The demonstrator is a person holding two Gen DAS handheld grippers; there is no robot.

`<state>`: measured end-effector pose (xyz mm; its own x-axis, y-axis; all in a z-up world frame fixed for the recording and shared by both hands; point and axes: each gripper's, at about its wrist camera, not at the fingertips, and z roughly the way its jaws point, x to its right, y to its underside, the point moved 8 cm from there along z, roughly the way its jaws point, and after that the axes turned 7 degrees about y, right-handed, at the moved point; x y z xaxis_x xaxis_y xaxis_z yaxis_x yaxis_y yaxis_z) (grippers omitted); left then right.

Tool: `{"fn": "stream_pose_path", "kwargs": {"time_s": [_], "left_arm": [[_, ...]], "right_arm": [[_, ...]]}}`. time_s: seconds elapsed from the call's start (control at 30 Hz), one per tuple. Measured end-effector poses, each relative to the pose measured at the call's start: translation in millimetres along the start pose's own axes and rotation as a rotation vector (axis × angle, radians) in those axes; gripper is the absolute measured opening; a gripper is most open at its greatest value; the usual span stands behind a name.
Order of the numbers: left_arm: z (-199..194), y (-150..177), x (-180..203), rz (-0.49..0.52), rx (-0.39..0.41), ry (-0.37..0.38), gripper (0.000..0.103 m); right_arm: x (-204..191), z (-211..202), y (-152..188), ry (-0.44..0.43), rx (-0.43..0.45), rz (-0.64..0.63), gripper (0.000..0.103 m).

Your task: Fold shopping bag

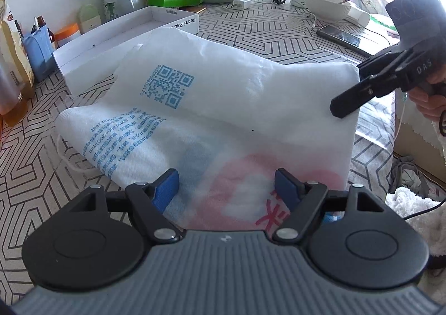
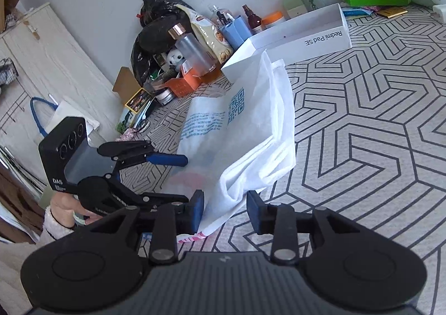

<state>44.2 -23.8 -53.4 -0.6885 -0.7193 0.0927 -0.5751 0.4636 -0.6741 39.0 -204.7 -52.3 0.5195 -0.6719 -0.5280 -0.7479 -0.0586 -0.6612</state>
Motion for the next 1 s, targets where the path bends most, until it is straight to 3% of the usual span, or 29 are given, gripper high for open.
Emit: {"fn": "stream_pose_path", "kwargs": {"time_s": [0.1, 0.17, 0.23, 0.47, 0.7, 0.87, 0.9, 1.0], "left_arm": [[0.1, -0.6, 1.1, 0.027, 0.003, 0.009, 0.076], [-0.2, -1.1, 0.8, 0.051, 0.005, 0.021, 0.075], [-2.2, -2.1, 1.0, 0.075, 0.010, 0.027, 0.070], [-42.1, -7.2, 25.1, 0.232, 0.137, 0.064, 0.069], [-61.4, 3.0, 58.8, 0.393, 0.190, 0.088, 0.075], [-49.3, 5.0, 72.7, 0.451, 0.174, 0.073, 0.075], [-45.6, 4.5, 72.7, 0.442, 0.161, 0.073, 0.071], [-31.0, -3.4, 59.3, 0.296, 0.092, 0.090, 0.021]], "right_arm": [[-5.4, 16.0, 0.9, -0.041, -0.043, 0.008, 0.032], [-8.0, 23.6, -1.7, -0.073, -0.074, 0.041, 0.017], [-0.9, 27.2, -8.9, -0.118, -0.111, 0.143, 0.011], [33.4, 31.9, -27.7, -0.240, -0.209, 0.613, 0.009], [53.6, 32.9, -31.9, -0.252, -0.139, 0.887, 0.009], [51.5, 39.9, -27.1, -0.282, -0.138, 0.957, 0.009], [51.5, 40.1, -26.7, -0.282, -0.140, 0.960, 0.009], [48.8, 37.7, -25.1, -0.276, -0.158, 0.923, 0.011]]}}
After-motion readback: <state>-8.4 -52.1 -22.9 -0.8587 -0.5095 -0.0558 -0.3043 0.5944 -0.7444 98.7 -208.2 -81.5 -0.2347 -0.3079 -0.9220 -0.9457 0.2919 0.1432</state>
